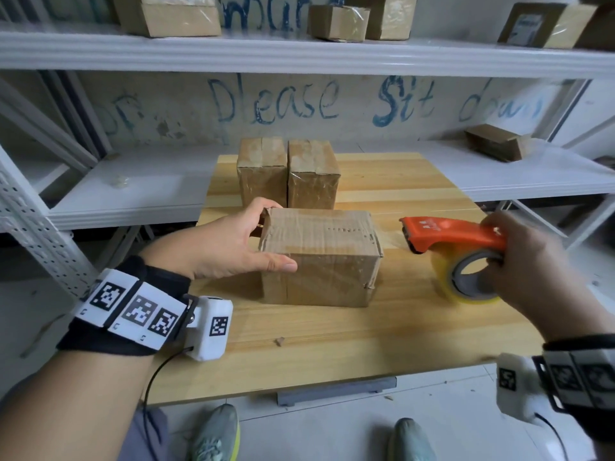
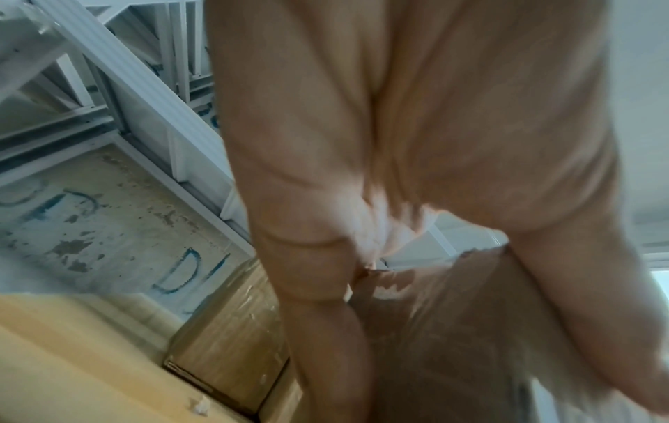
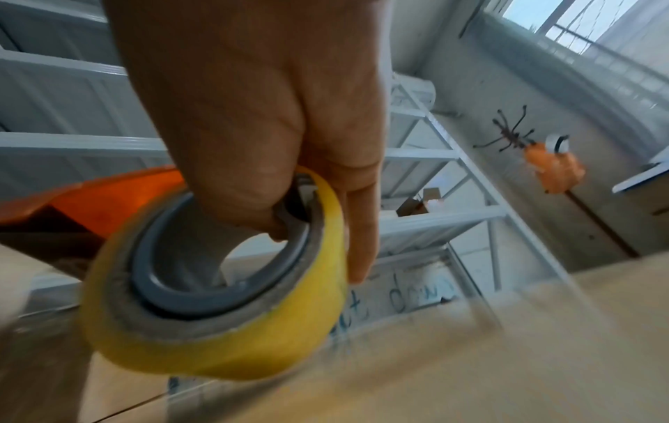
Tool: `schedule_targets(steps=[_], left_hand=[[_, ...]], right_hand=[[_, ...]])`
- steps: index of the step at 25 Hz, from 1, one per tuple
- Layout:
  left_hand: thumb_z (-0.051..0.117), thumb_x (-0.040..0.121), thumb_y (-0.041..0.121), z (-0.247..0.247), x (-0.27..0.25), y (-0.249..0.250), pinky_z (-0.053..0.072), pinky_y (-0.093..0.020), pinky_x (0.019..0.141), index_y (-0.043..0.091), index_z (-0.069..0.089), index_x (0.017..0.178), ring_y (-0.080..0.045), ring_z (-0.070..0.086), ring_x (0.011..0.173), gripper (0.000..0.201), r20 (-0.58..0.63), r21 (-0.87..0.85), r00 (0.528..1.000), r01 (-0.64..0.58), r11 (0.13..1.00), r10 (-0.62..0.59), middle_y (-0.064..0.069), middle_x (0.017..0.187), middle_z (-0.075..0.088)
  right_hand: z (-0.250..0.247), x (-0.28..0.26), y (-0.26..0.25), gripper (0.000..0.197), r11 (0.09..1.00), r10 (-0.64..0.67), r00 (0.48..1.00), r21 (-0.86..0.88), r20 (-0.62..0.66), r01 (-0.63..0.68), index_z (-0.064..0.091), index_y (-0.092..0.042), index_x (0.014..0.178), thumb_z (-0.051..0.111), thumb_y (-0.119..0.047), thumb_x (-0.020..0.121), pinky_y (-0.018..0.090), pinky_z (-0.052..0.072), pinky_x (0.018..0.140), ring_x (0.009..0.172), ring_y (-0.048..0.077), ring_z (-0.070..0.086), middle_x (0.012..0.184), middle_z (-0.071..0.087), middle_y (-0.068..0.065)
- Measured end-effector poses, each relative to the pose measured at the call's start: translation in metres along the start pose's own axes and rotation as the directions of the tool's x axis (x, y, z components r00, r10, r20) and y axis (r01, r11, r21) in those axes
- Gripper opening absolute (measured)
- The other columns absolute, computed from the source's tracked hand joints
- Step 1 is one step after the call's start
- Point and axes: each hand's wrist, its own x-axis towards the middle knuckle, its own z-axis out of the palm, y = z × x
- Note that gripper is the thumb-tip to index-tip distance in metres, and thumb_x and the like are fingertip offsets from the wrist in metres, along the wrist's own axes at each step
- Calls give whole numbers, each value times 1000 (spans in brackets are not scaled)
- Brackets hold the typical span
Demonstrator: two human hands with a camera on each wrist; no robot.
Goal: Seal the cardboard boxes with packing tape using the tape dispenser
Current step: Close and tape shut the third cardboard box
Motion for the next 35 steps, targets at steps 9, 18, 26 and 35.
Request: schedule_targets(steps=[9, 18, 26, 35], left_hand=[[70, 45, 91, -2, -1, 1, 40, -41, 113, 51, 28, 135, 0, 52, 124, 108, 19, 3, 1000, -1, 1000, 1, 20, 128, 58], [71, 42, 92, -4, 1, -1, 42, -41, 111, 52, 29, 132, -1, 55, 122, 107, 15, 13, 1000, 8, 1000, -8, 22, 124, 60], [82, 47, 78, -2, 4, 4, 46, -39, 106, 44, 32, 132, -3, 57, 116, 104, 63, -38, 998, 19, 999, -16, 15, 122, 60], [81, 61, 61, -2, 7, 11, 45, -35, 105, 33, 22, 138, -4, 53, 117, 101, 90, 27, 994, 56, 998, -58, 12, 123, 54]], right_hand=[[9, -2, -12, 63, 986, -151, 987, -61, 61, 155, 57, -20, 110, 79, 9, 59, 40, 50, 61, 66, 29, 53, 84, 50, 5], [4, -9, -13, 61, 976, -179, 978, -108, 108, 190, 51, -29, 117, 80, -5, 69, 41, 51, 59, 65, 27, 52, 84, 46, 2], [3, 15, -35, 65, 934, -336, 941, -116, 50, 339, 64, -17, 120, 81, 3, 60, 33, 39, 69, 75, 24, 44, 87, 49, 6], [-8, 24, -53, 43, 846, -499, 860, -274, -107, 457, 66, -7, 121, 71, -3, 79, 51, 45, 79, 87, 35, 50, 97, 59, 17]])
